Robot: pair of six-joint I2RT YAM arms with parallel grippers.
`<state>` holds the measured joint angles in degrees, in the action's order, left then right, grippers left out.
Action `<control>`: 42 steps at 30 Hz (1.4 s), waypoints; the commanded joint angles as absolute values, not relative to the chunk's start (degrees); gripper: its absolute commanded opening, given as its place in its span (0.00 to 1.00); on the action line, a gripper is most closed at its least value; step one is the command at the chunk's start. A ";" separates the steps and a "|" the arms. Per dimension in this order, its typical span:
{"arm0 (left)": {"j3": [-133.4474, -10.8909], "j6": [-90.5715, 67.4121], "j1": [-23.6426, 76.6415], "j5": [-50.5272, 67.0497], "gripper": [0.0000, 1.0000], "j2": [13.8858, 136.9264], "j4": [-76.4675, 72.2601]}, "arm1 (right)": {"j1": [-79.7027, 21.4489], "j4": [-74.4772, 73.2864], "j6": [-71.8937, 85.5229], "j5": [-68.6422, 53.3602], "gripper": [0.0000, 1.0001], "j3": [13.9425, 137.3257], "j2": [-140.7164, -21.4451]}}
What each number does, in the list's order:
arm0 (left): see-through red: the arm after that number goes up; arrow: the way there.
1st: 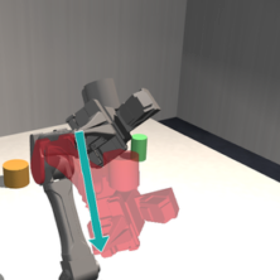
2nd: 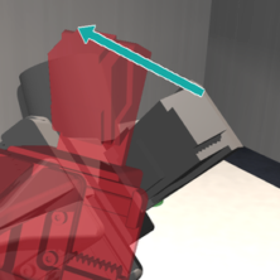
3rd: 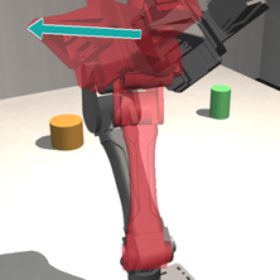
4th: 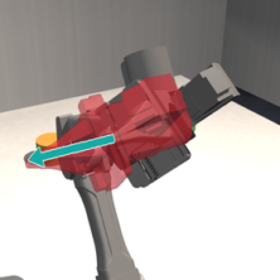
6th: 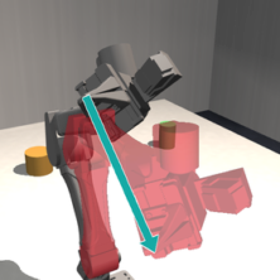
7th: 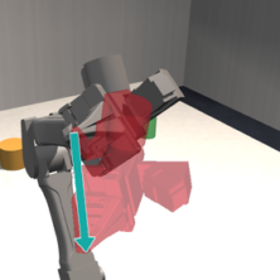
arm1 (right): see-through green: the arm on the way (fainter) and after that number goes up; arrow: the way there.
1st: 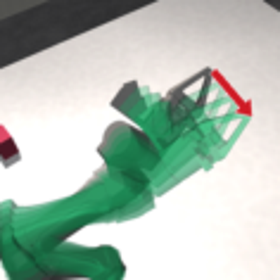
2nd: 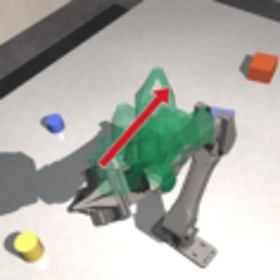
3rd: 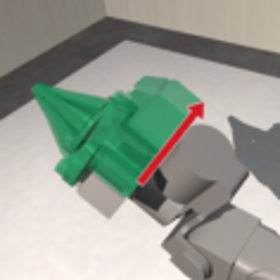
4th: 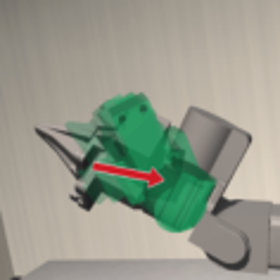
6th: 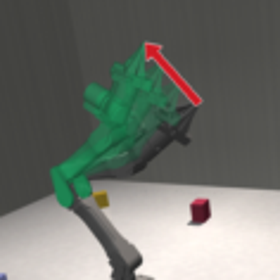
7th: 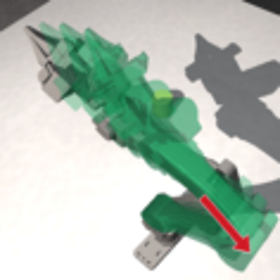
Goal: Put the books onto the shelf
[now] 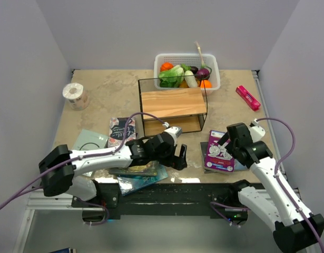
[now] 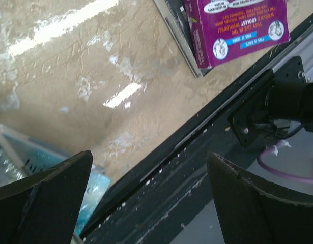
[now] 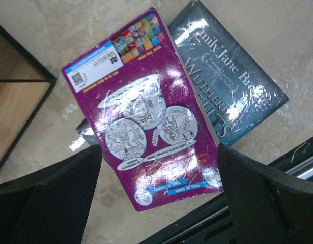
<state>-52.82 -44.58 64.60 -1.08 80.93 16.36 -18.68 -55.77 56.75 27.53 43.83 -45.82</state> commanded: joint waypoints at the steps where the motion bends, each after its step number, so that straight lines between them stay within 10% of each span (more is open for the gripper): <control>1: -53.79 -46.23 63.72 -0.71 1.00 85.51 2.04 | -18.19 -55.63 63.45 29.70 0.98 40.79 -45.88; 16: -65.39 -47.02 61.35 4.13 1.00 103.44 -7.03 | -17.31 -48.44 67.24 30.68 0.92 34.55 -53.18; 42: -51.33 -51.59 59.50 11.68 1.00 105.11 -17.99 | -17.31 -37.00 52.21 2.37 0.78 21.71 -43.76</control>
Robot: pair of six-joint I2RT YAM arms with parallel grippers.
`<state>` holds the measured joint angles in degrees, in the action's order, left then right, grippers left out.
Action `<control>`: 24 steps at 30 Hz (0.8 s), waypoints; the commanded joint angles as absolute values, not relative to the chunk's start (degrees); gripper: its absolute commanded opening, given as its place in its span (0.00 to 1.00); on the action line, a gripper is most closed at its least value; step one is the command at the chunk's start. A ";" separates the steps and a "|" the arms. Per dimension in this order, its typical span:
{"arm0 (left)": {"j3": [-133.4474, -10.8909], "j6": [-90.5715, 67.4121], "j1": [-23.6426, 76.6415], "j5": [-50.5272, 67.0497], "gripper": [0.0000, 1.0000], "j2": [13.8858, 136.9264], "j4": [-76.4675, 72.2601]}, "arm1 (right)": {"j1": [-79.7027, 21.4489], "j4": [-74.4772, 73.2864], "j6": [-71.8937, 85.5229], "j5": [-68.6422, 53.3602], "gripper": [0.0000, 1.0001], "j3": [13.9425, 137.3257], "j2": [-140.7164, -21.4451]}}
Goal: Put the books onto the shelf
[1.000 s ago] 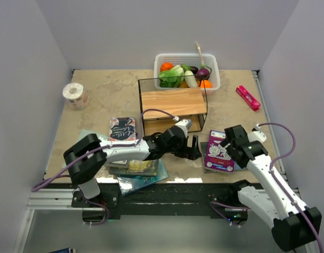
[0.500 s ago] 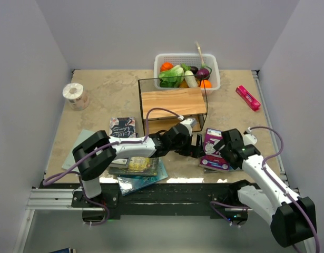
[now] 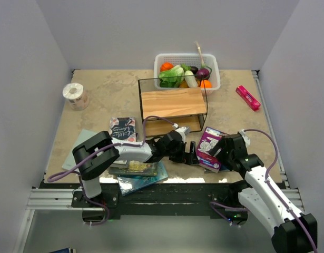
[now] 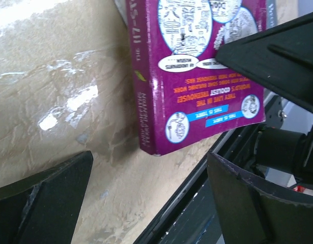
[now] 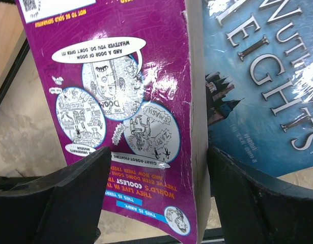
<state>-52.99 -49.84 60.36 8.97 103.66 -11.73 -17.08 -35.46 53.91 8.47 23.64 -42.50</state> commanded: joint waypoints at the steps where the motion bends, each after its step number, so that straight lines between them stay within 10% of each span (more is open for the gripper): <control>1: -50.81 -51.77 59.24 12.47 1.00 105.38 -19.58 | -17.31 -36.83 51.86 2.03 0.77 21.71 -43.94; 17: -48.78 -57.47 55.20 29.44 0.84 113.37 -45.96 | -17.23 -36.91 51.06 0.35 0.75 21.71 -44.73; 24: -49.84 -59.32 54.93 34.71 0.42 116.80 -53.25 | -17.31 -36.83 50.89 0.26 0.75 21.80 -44.65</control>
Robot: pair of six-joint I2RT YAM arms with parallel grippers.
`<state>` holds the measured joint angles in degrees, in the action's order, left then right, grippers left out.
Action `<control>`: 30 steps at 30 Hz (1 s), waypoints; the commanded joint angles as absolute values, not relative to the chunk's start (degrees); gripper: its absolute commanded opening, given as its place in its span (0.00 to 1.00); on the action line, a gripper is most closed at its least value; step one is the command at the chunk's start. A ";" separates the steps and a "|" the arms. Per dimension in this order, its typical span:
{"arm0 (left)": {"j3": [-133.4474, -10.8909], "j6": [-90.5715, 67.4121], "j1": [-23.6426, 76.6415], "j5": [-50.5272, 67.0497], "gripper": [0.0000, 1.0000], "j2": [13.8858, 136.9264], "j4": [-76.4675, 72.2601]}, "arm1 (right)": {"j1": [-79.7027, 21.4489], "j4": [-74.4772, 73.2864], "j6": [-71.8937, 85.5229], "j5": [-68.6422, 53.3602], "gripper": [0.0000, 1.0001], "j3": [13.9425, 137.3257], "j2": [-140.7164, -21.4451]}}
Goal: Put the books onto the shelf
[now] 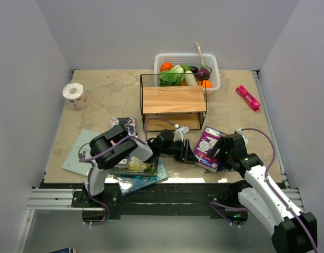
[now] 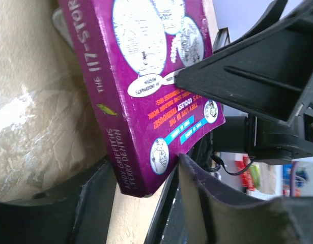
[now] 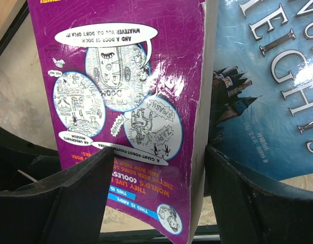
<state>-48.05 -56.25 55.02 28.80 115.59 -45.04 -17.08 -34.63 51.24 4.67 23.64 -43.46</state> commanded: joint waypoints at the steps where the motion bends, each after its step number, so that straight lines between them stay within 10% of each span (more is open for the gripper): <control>1: -49.66 -59.85 54.93 35.15 0.37 116.81 -53.96 | -17.31 -36.91 50.80 0.26 0.75 21.80 -44.56; 6: -47.21 -60.91 54.93 36.21 0.00 115.76 -57.48 | -17.31 -38.75 51.15 1.14 0.75 22.67 -42.55; 16: -35.07 -55.40 57.21 26.48 0.00 91.90 -46.09 | -17.23 -53.61 50.10 6.06 0.99 39.96 -30.34; 30: -44.37 -44.12 61.52 -5.43 0.00 52.67 4.64 | -17.31 -49.05 47.72 0.88 0.98 55.19 -26.98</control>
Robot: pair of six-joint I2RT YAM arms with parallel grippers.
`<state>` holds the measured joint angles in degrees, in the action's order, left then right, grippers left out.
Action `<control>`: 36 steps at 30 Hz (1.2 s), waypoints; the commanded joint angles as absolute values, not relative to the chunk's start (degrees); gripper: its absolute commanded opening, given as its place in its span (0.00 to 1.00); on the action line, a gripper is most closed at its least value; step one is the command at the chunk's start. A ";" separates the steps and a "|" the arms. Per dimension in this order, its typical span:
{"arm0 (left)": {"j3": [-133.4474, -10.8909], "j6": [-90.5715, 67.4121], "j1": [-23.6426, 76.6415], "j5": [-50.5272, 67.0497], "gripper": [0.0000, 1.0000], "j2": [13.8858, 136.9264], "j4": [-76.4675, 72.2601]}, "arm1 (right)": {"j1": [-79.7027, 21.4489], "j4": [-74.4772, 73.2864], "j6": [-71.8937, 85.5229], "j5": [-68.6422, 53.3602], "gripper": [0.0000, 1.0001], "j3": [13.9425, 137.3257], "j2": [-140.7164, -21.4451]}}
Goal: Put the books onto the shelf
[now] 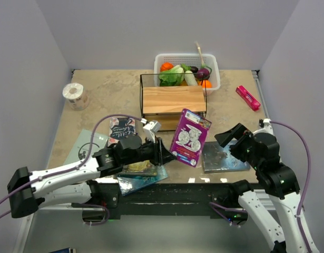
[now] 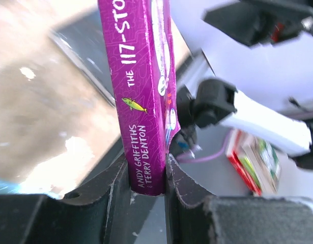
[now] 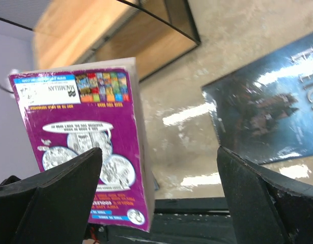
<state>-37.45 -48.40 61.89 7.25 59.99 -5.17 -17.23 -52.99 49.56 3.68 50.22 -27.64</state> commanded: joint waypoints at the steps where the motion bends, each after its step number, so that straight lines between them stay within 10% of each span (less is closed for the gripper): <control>1: -45.34 -43.25 61.52 -9.89 0.00 51.60 6.40 | -17.31 -48.52 47.72 0.70 0.98 56.15 -27.07; 9: -55.19 -30.26 61.44 -27.06 0.00 51.14 5.55 | -17.31 -42.45 47.64 -2.72 0.96 55.11 -27.42; 19: -47.99 3.04 61.17 -50.26 0.00 62.65 -40.36 | -17.31 -42.10 45.97 -1.06 0.95 53.97 -27.86; 36: -38.24 18.28 51.15 -52.39 0.00 91.56 -89.11 | -17.31 -35.69 41.66 2.28 0.93 54.67 -39.02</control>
